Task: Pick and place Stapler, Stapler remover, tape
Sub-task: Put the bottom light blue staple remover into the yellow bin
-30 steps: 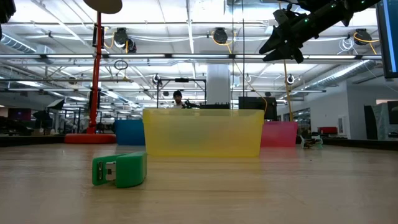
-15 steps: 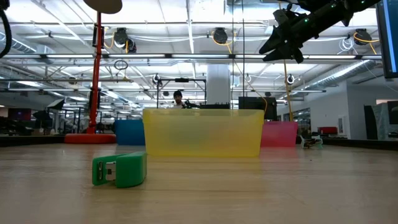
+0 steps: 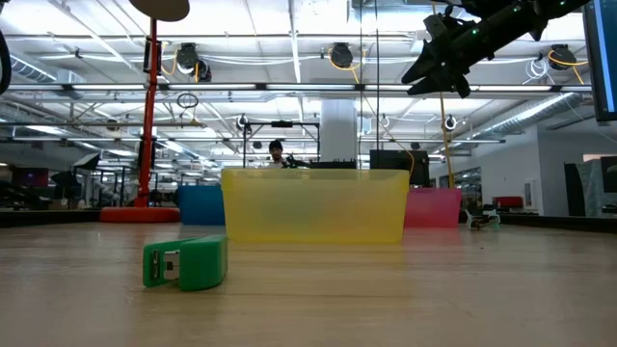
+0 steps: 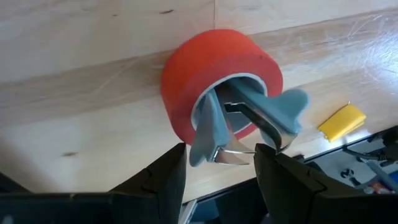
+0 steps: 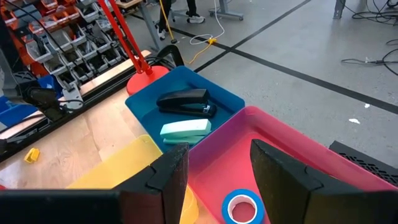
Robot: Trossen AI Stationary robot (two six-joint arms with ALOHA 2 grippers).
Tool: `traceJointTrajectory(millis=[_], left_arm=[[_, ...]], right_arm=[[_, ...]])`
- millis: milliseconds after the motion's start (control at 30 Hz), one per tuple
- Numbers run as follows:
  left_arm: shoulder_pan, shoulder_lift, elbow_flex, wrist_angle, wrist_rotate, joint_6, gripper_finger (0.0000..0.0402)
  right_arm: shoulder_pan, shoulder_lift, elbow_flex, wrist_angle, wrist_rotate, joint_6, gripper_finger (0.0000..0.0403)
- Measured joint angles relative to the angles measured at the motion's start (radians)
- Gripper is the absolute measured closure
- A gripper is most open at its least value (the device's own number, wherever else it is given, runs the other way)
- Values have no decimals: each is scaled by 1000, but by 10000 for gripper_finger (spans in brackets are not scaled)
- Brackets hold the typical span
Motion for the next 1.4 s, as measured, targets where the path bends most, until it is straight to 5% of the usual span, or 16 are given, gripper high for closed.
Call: traceJointTrajectory(millis=[767, 1167, 1400], left_arm=[[0, -1, 1, -28, 10, 73, 217], [0, -1, 1, -14, -2, 105, 359], [0, -1, 1, 26, -8, 123, 398]], right_arm=[[0, 0, 0, -1, 0, 3, 238], [0, 0, 0, 0, 0, 3, 238], [0, 0, 0, 0, 0, 4, 238]])
